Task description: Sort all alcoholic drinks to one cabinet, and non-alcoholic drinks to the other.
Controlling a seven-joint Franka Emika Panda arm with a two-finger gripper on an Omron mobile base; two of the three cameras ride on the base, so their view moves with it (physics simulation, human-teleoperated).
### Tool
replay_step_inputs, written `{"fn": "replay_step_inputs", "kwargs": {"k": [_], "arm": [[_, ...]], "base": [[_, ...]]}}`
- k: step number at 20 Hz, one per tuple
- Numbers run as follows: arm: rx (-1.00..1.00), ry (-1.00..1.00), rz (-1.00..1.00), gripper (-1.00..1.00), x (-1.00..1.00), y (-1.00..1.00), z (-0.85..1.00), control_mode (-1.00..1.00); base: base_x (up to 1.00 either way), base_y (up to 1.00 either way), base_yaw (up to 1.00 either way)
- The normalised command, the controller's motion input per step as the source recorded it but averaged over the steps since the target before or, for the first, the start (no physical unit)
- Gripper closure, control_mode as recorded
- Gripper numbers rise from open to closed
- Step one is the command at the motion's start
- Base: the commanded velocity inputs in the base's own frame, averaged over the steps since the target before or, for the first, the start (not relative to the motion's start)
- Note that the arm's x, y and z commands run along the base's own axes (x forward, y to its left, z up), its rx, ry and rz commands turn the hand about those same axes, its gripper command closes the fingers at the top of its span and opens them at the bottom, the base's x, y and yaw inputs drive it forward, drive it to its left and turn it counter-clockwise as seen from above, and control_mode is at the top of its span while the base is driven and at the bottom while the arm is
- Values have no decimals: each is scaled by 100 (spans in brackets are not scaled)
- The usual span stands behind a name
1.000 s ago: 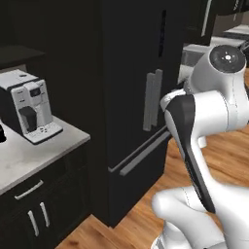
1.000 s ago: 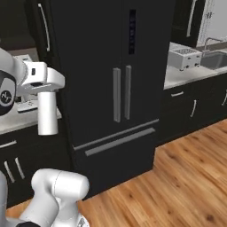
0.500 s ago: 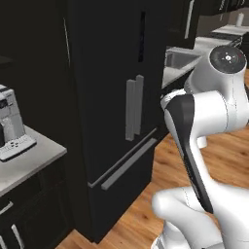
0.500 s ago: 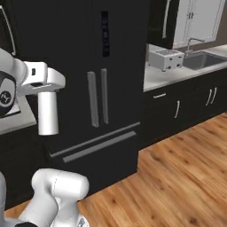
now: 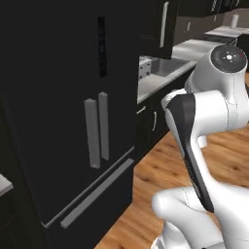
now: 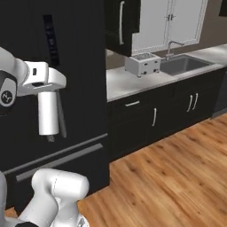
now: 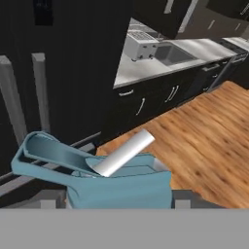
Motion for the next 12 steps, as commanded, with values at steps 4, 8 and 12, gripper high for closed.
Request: {"fn": "replay_step_inputs", "kwargs": {"k": [4, 8, 12], "arm": [[0, 0, 0, 100, 0, 0, 0, 100], [0, 0, 0, 100, 0, 0, 0, 100], [0, 0, 0, 100, 0, 0, 0, 100]], "base": [[39, -92, 0], [36, -94, 0], [36, -88, 0]]}}
